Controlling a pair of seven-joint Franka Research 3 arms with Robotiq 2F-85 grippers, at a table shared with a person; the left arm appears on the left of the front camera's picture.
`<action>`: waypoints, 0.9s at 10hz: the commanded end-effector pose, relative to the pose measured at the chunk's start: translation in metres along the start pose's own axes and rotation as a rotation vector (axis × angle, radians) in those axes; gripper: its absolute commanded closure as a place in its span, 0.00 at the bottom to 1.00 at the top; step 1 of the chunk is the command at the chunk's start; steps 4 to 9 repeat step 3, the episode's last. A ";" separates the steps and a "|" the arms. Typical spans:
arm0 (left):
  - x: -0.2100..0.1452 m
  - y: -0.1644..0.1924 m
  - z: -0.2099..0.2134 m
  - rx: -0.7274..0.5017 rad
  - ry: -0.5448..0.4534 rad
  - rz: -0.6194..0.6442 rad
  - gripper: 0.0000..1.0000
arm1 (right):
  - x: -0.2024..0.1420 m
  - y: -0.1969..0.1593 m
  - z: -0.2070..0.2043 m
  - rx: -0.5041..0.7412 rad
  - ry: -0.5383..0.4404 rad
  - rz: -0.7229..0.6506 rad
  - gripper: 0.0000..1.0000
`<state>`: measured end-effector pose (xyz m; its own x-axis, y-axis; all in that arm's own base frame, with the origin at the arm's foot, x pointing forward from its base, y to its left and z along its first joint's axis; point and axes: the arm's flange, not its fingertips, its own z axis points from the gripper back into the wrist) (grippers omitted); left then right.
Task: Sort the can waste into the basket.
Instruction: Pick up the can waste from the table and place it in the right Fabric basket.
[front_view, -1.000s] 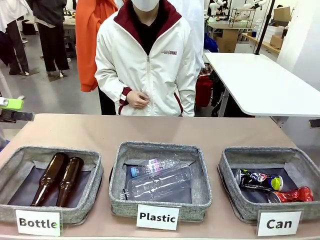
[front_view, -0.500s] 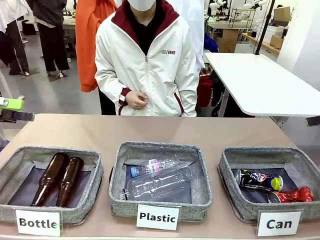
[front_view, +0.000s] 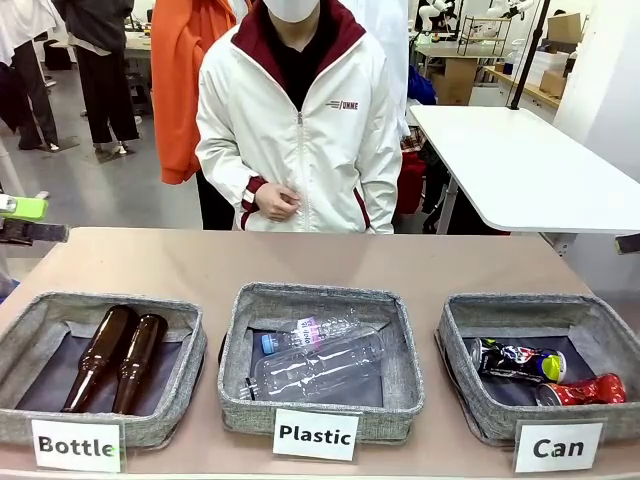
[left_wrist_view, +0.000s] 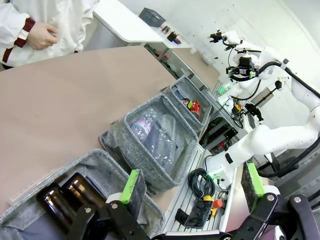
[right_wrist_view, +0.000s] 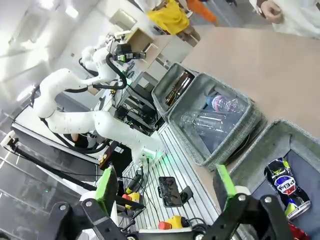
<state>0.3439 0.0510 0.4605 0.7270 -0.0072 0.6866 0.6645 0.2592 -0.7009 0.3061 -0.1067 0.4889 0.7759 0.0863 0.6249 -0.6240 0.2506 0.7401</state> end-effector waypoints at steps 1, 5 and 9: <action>0.001 -0.001 0.000 -0.005 0.003 -0.003 0.00 | -0.003 -0.001 0.000 0.003 0.011 0.028 0.00; 0.001 -0.001 0.000 -0.005 0.003 -0.003 0.00 | -0.003 -0.001 0.000 0.003 0.011 0.028 0.00; 0.001 -0.001 0.000 -0.005 0.003 -0.003 0.00 | -0.003 -0.001 0.000 0.003 0.011 0.028 0.00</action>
